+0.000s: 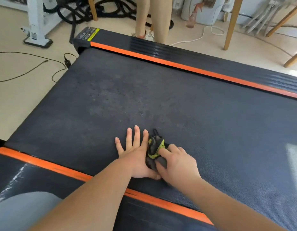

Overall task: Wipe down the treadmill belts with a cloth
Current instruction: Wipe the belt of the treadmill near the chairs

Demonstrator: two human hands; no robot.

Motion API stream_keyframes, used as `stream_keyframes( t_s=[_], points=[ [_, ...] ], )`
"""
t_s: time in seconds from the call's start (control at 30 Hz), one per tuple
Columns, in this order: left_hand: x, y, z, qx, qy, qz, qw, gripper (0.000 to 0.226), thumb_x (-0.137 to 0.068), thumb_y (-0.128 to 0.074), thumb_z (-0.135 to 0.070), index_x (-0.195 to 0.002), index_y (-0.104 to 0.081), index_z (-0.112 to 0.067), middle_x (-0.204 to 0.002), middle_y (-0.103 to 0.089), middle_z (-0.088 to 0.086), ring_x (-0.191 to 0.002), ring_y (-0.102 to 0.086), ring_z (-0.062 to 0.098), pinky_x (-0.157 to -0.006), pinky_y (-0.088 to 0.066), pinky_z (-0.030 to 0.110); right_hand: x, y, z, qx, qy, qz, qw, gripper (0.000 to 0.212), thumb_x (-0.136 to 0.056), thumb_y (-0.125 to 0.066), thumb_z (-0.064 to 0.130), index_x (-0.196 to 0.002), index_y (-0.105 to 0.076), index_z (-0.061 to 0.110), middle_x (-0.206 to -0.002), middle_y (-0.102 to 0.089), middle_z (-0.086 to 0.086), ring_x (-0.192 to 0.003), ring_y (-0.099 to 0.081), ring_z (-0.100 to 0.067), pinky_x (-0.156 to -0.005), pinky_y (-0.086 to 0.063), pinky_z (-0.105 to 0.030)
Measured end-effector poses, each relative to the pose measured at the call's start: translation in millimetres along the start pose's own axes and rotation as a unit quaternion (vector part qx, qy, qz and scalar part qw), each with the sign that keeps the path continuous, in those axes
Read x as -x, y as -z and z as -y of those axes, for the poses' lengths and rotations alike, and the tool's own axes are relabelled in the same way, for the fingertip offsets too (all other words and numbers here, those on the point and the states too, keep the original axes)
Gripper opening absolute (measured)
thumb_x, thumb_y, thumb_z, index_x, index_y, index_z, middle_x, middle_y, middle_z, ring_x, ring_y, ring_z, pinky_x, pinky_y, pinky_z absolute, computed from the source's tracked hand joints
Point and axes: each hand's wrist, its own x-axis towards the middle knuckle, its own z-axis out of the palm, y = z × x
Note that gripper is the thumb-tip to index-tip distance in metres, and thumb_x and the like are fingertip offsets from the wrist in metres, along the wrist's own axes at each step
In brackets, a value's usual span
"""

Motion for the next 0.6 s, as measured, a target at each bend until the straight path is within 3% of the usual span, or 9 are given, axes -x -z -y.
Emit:
stream_keyframes(
  t_s=[0.07, 0.17, 0.23, 0.33, 0.4, 0.5, 0.6],
  points=[
    [0.5, 0.4, 0.3, -0.008, -0.003, -0.006, 1.0, 0.163, -0.051, -0.073, -0.088, -0.148, 0.044, -0.029, -0.146, 0.061, 0.004, -0.133, 0.057, 0.032, -0.11, 0.024, 0.073, -13.5, 9.2, -23.7, 0.059, 0.009, -0.001, 0.998, 0.034, -0.085, -0.046, 0.055, -0.101, -0.066, 0.032, -0.089, -0.055, 0.001, -0.079, -0.06, -0.031, -0.053, -0.044, -0.034],
    [-0.8, -1.2, 0.0, -0.001, 0.003, -0.004, 1.0, 0.161, -0.054, -0.073, -0.087, -0.146, 0.046, -0.029, -0.144, 0.062, 0.003, -0.131, 0.058, 0.031, -0.11, 0.023, 0.073, -36.5, 25.0, -64.5, 0.045, -0.135, 0.023, 0.99, 0.03, -0.097, -0.045, 0.055, -0.117, -0.057, 0.036, -0.101, -0.052, 0.003, -0.1, -0.055, -0.029, -0.064, -0.043, -0.034],
    [-2.3, -2.0, -0.8, 0.001, 0.004, 0.0, 1.0, 0.16, -0.056, -0.073, -0.086, -0.144, 0.048, -0.031, -0.142, 0.064, 0.002, -0.129, 0.06, 0.03, -0.109, 0.026, 0.072, -48.3, 25.6, -72.2, 0.014, -0.219, 0.007, 0.976, 0.028, -0.099, -0.044, 0.052, -0.116, -0.055, 0.033, -0.098, -0.048, 0.003, -0.097, -0.052, -0.028, -0.066, -0.04, -0.034],
    [-1.7, -2.4, -0.1, 0.001, 0.006, 0.004, 1.0, 0.159, -0.057, -0.073, -0.085, -0.142, 0.05, -0.032, -0.139, 0.066, 0.001, -0.127, 0.062, 0.029, -0.108, 0.028, 0.071, -62.7, 23.0, -42.0, 0.024, -0.279, 0.001, 0.96, 0.026, -0.101, -0.04, 0.046, -0.113, -0.053, 0.027, -0.101, -0.046, 0.0, -0.091, -0.045, -0.028, -0.069, -0.043, -0.037],
    [-1.7, 0.2, -1.4, 0.003, 0.006, 0.014, 1.0, 0.159, -0.056, -0.073, -0.085, -0.141, 0.05, -0.031, -0.138, 0.067, 0.001, -0.126, 0.063, 0.029, -0.108, 0.028, 0.072, -71.0, 23.0, -17.8, 0.022, -0.266, 0.013, 0.964, 0.026, -0.101, -0.04, 0.047, -0.115, -0.05, 0.027, -0.11, -0.049, -0.002, -0.097, -0.047, -0.029, -0.075, -0.049, -0.04],
    [-1.6, 9.1, -6.4, -0.011, 0.015, 0.047, 0.999, 0.155, -0.062, -0.073, -0.081, -0.144, 0.047, -0.028, -0.141, 0.064, 0.004, -0.128, 0.06, 0.032, -0.109, 0.025, 0.074, -75.2, 29.4, 1.6, 0.007, -0.132, 0.071, 0.989, 0.034, -0.099, -0.043, 0.054, -0.121, -0.046, 0.028, -0.121, -0.047, -0.002, -0.11, -0.047, -0.029, -0.083, -0.051, -0.043],
    [-6.5, 36.8, -14.0, -0.073, 0.029, 0.071, 0.994, 0.141, -0.074, -0.072, -0.072, -0.157, 0.03, -0.022, -0.16, 0.043, 0.012, -0.146, 0.038, 0.043, -0.117, 0.011, 0.073, -82.2, 53.2, -18.8, -0.061, -0.067, 0.197, 0.976, 0.054, -0.089, -0.056, 0.062, -0.131, -0.041, 0.032, -0.123, -0.039, 0.001, -0.12, -0.043, -0.027, -0.09, -0.051, -0.043]
  ],
)
